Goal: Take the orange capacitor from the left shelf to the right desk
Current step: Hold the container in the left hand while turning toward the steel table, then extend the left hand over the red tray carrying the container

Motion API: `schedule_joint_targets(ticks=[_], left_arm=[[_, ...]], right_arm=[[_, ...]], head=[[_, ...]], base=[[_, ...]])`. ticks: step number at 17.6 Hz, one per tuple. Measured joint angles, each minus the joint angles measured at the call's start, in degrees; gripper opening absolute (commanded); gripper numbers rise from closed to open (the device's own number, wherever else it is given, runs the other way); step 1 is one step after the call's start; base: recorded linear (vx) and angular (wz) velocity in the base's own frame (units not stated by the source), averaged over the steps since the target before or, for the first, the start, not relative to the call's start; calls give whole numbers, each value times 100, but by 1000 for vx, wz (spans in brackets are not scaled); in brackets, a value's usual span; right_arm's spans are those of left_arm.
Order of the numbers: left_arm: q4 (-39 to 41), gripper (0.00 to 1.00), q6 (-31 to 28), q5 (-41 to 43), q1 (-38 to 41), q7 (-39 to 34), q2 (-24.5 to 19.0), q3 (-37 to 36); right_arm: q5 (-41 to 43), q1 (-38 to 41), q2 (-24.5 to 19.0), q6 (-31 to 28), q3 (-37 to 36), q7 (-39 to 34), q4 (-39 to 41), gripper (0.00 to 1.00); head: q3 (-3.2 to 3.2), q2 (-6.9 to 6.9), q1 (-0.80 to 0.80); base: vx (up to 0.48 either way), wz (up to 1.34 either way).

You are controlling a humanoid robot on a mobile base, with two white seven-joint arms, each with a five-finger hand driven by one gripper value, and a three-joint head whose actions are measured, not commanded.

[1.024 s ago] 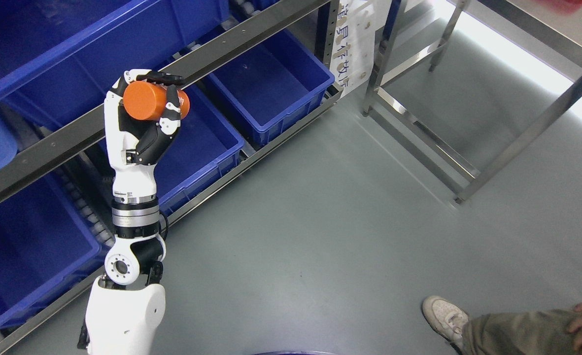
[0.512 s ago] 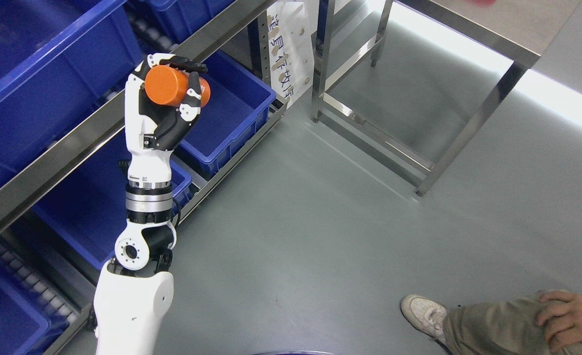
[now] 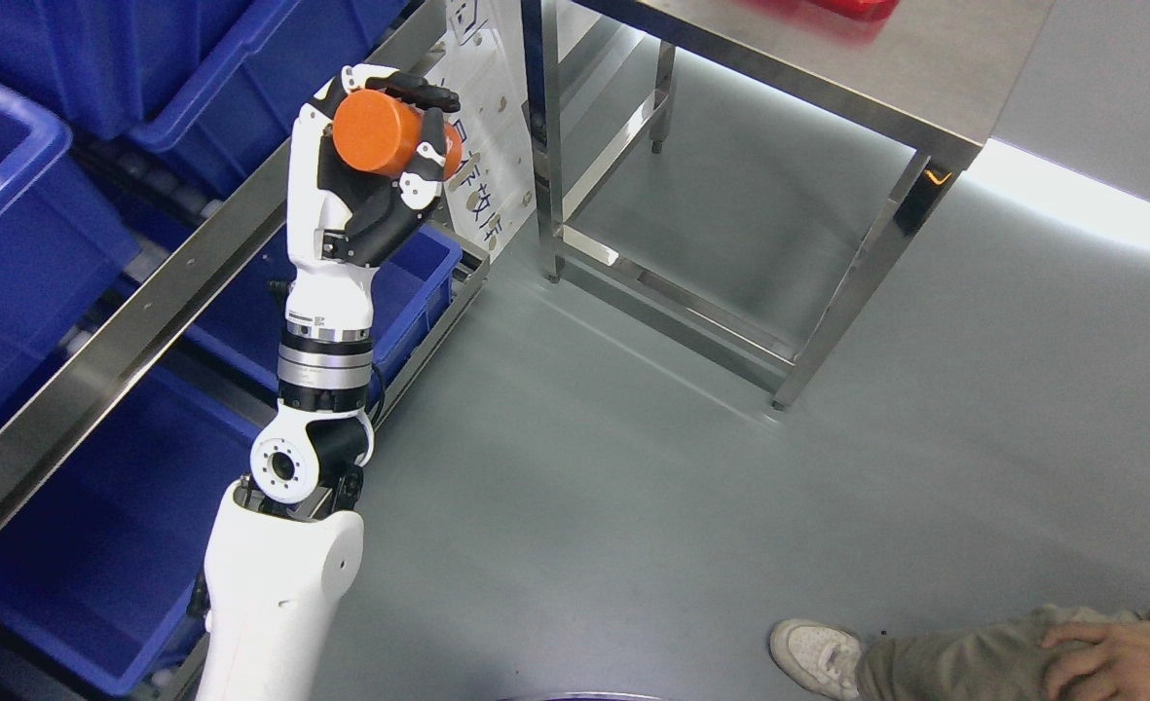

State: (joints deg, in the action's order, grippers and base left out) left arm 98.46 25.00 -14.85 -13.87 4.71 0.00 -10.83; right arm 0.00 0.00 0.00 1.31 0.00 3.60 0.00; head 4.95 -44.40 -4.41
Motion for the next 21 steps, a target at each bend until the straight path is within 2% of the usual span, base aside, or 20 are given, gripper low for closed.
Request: schedule_joint_targets(ticks=[6, 11, 14, 21], left_arm=[[-3, 4, -340, 2, -255, -2, 0, -548], [-44, 4, -940, 6, -656, -11, 0, -914], [-100, 4, -1580, 10, -991, -16, 0, -1064], [-603, 4, -2458, 18, -1988, -68, 0, -1257]], right_arm=[[0, 0, 0, 0, 0, -10, 0, 100], [0, 0, 0, -7, 0, 2, 0, 100], [0, 0, 0, -20, 0, 3, 0, 100], [0, -1, 0, -3, 0, 4, 0, 100]], head=[[0, 0, 0], [0, 0, 0], [0, 0, 0], [0, 0, 0]], base=[[332, -246], [344, -215], [345, -181], [311, -166]])
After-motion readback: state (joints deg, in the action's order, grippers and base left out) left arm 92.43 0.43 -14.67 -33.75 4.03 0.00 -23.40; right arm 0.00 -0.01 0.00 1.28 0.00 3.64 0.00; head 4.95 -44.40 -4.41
